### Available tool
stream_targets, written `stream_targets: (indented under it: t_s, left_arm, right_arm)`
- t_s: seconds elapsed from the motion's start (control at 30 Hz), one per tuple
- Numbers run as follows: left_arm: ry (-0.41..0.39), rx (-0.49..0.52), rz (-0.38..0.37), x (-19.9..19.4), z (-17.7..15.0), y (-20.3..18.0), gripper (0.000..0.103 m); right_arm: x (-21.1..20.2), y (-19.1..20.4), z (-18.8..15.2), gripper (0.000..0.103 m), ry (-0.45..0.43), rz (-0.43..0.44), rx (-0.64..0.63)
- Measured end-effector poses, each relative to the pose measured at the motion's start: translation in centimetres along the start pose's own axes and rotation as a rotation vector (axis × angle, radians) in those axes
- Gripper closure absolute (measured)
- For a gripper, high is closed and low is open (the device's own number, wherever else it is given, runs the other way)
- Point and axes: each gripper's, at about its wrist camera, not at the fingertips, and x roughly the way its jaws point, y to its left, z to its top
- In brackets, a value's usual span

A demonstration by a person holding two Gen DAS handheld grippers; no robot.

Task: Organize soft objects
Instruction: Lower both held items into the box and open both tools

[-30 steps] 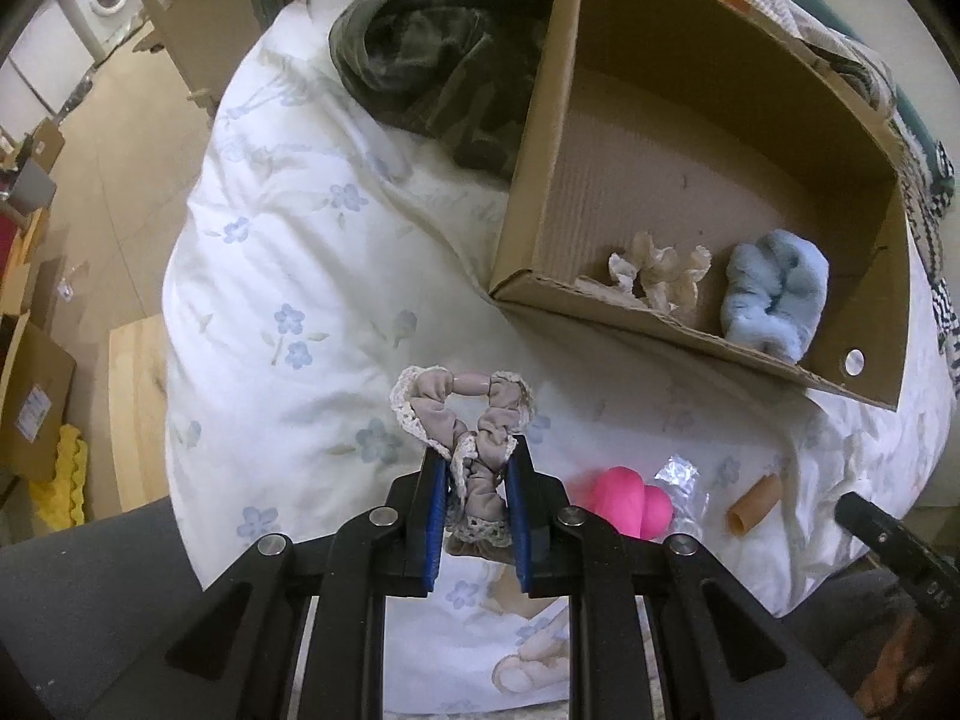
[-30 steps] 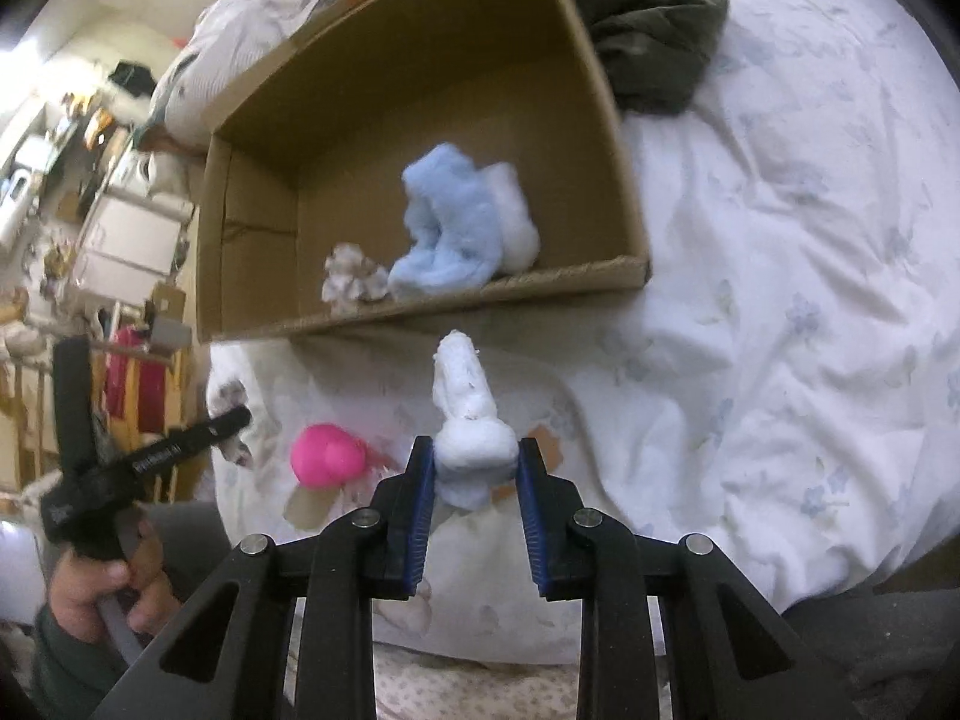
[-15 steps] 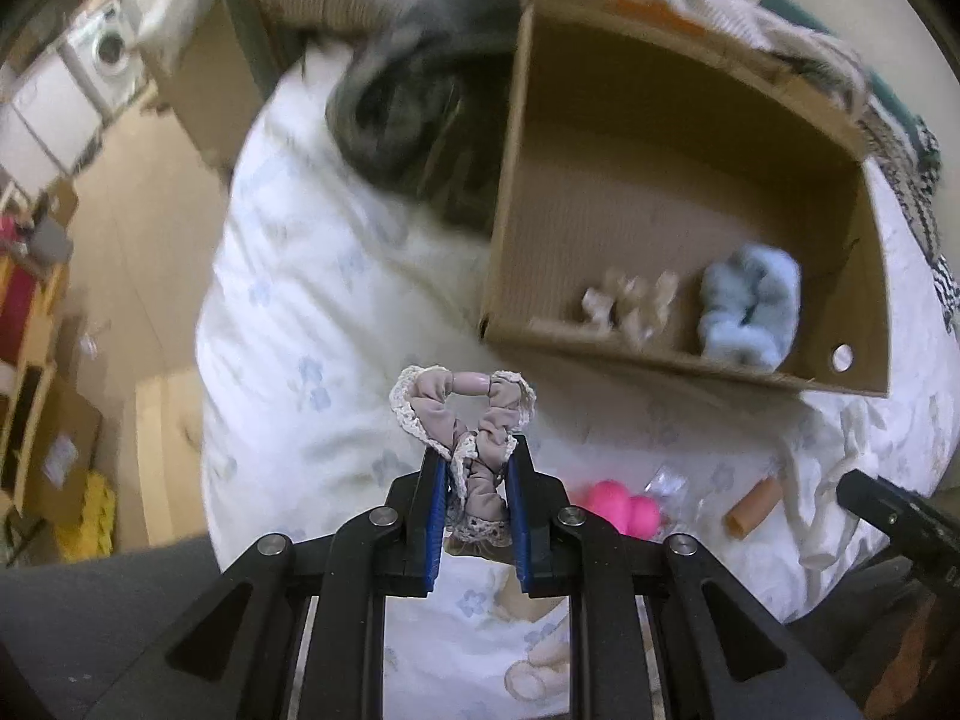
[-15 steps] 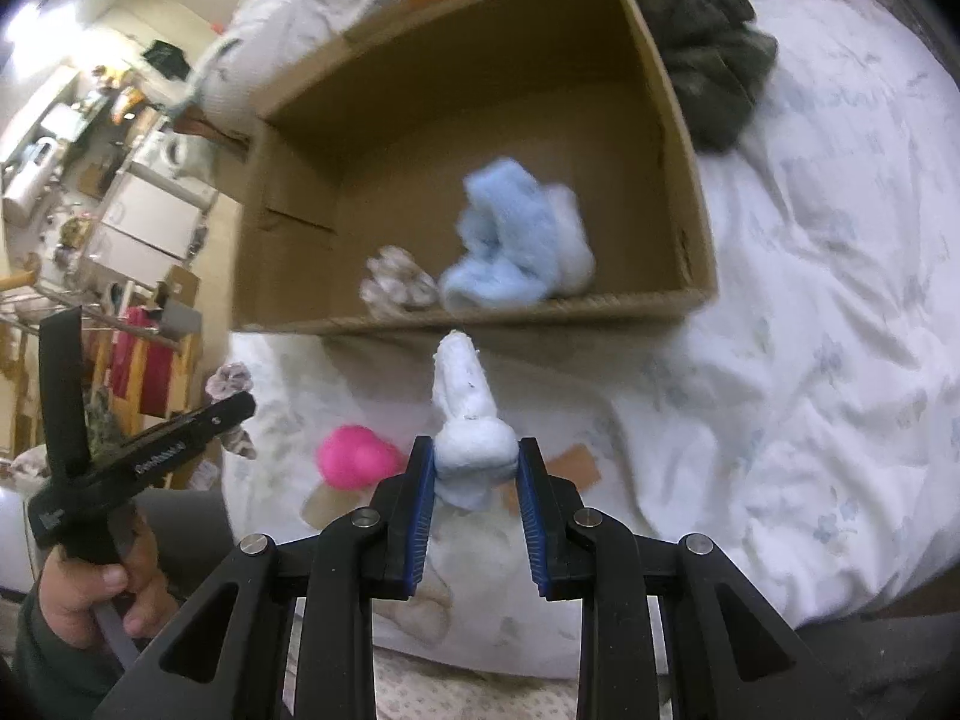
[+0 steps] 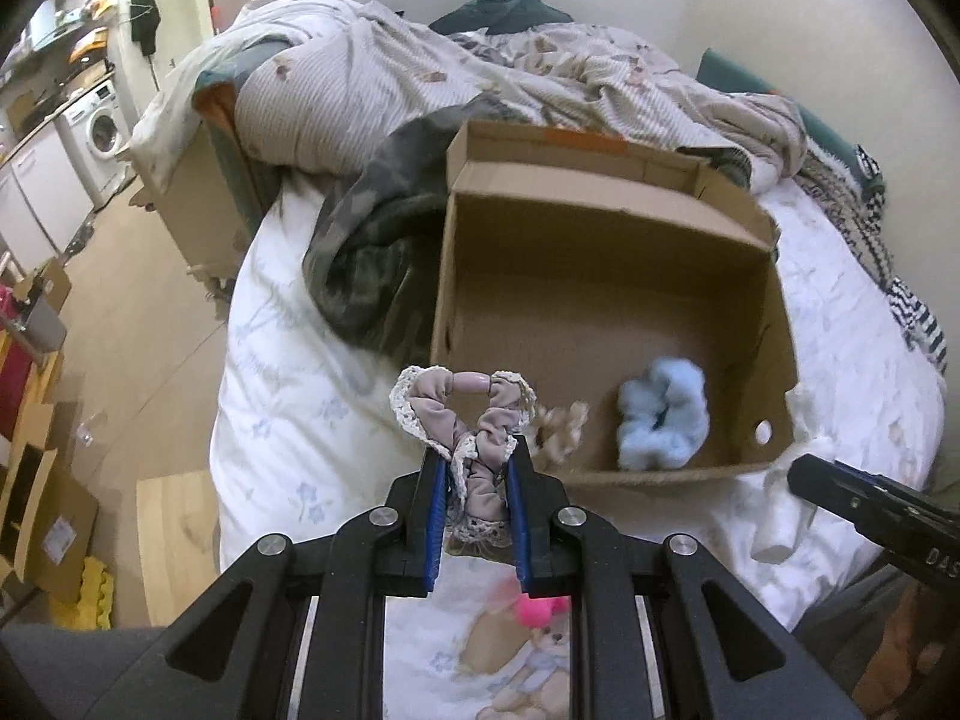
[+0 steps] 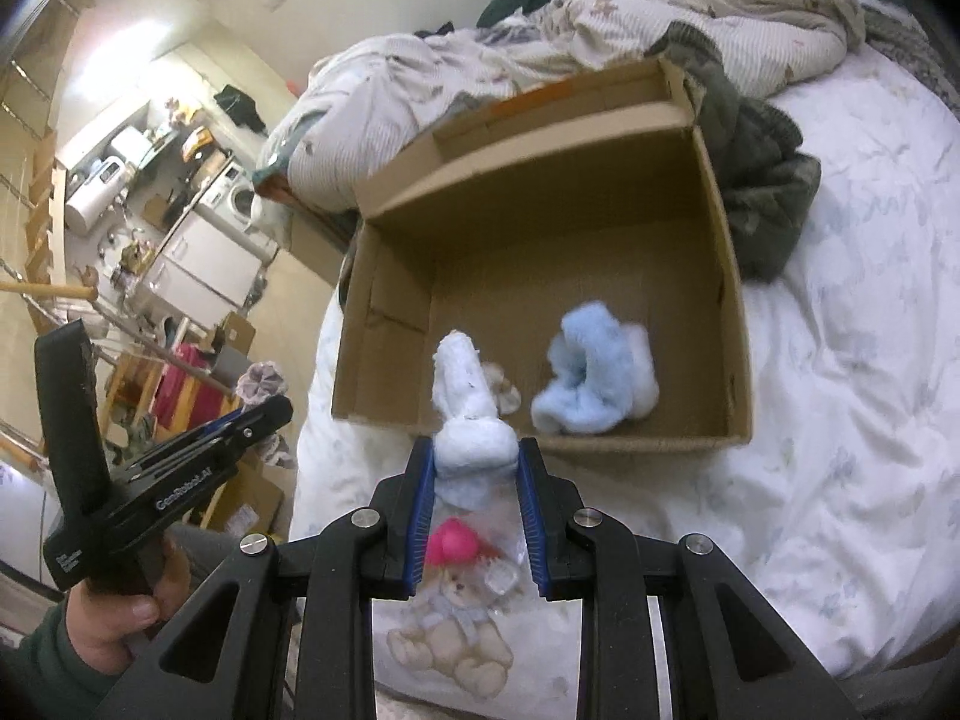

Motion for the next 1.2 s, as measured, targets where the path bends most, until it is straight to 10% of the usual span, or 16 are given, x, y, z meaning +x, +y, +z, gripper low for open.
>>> stream_targets:
  t_s: [0.43,1.2]
  left_arm:
    - [-0.037,0.073,0.003,2.8,6.4,-2.2,0.086]
    - [0.064,0.064,-0.053,10.4,5.4,-2.8,0.086]
  right_arm:
    - [0.5,-0.8,6.8,0.074,-0.069,-0.052,-0.044]
    - [6.3,-3.9,6.4,0.074,0.036,-0.285,-0.018]
